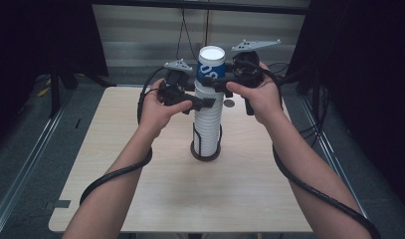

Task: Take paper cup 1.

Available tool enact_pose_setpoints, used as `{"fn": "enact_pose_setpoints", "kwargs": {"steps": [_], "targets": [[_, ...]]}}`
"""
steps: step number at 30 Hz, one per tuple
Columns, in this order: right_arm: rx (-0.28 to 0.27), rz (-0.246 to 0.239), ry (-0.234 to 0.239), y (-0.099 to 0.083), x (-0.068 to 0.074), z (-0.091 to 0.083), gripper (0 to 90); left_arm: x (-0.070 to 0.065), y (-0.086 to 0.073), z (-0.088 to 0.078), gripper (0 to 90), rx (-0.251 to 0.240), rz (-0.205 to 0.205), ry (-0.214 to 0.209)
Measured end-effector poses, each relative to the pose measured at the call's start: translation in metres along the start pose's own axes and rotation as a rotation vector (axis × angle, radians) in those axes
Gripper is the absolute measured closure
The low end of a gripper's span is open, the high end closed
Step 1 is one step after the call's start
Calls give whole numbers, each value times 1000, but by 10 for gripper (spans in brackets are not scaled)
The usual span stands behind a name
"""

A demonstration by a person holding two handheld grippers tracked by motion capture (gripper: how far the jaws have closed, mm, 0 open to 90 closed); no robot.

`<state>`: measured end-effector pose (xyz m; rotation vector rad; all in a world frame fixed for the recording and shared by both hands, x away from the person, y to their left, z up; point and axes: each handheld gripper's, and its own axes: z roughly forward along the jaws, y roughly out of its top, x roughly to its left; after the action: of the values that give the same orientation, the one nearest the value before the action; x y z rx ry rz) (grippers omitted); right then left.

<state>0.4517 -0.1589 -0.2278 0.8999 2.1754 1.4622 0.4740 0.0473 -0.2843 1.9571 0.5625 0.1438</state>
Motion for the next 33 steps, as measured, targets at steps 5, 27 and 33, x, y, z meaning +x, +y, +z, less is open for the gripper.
{"fn": "enact_pose_setpoints", "kwargs": {"steps": [5, 27, 33], "targets": [[-29, 16, 0, 4, 0, -5, 219, -1, 1, 1, 156, 0, 5, 0], [-51, 44, 13, 20, -1, -11, 222, -2, -1, 1, 156, -17, -11, 7], [-77, 52, 18, 26, 0, -16, 222, -2, -2, 2, 157, -22, -9, 8]]}}
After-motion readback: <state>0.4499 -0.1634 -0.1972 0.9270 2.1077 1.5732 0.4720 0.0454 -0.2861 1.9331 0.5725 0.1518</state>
